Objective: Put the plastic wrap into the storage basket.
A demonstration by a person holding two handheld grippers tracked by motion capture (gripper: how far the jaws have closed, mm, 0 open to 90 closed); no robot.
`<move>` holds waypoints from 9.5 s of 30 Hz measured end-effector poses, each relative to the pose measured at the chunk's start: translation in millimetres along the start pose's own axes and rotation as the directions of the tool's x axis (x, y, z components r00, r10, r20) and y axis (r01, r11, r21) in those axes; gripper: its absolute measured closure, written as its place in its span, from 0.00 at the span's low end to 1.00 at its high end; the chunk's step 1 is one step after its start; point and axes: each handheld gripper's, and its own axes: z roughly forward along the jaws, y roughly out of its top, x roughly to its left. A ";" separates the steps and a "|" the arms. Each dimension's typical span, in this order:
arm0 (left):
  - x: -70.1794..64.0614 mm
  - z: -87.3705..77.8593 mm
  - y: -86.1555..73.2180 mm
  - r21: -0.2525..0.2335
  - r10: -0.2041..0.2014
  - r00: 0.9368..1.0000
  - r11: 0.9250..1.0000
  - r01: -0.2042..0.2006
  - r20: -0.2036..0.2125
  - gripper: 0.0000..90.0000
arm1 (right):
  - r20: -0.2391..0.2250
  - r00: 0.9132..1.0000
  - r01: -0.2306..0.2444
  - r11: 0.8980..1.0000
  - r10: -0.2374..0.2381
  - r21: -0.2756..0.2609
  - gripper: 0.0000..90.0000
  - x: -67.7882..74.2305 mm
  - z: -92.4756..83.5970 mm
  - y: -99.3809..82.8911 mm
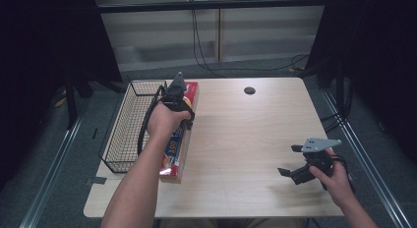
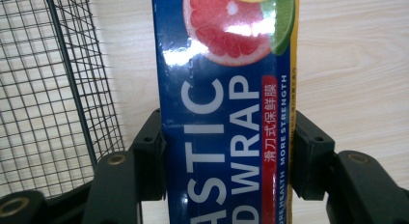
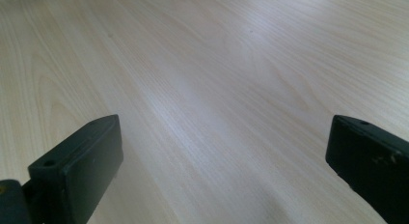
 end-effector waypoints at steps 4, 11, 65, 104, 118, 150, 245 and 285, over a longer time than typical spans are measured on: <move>2.4 -3.2 0.4 0.002 -0.005 1.000 1.000 0.005 -0.018 0.48 | -0.007 1.000 0.000 1.000 0.000 -0.008 0.00 -0.8 -0.7 -0.1; 12.0 -8.0 0.2 -0.001 -0.019 1.000 1.000 0.019 -0.021 0.48 | -0.016 1.000 0.005 1.000 -0.005 -0.003 0.00 -0.1 -0.2 -0.8; 80.3 -35.0 -12.7 0.001 -0.117 0.991 0.993 0.117 -0.061 0.48 | -0.016 1.000 0.012 1.000 -0.012 -0.001 0.00 0.4 -0.9 -0.1; 122.4 -21.5 -15.0 0.025 -0.140 0.987 0.990 0.142 -0.074 0.48 | -0.015 1.000 0.018 1.000 -0.018 0.004 0.00 0.7 0.6 -0.4; 132.3 -11.6 -12.4 0.039 -0.134 0.988 0.990 0.137 -0.074 0.48 | -0.015 1.000 0.021 1.000 -0.021 0.009 0.00 0.8 1.5 -0.5; 145.9 11.2 -11.3 0.092 -0.122 0.990 0.987 0.128 -0.075 0.48 | -0.013 1.000 0.021 1.000 -0.021 0.017 0.00 1.4 3.3 -0.7; 160.5 17.9 -17.3 0.004 -0.218 0.975 0.976 0.218 0.052 0.25 | -0.032 0.999 0.025 0.999 -0.024 0.025 0.00 2.9 5.8 -1.9; 104.2 -18.9 -32.3 -0.112 0.028 0.978 0.994 -0.004 0.208 0.24 | -0.050 0.998 0.037 0.999 -0.035 0.034 0.00 5.3 8.7 1.5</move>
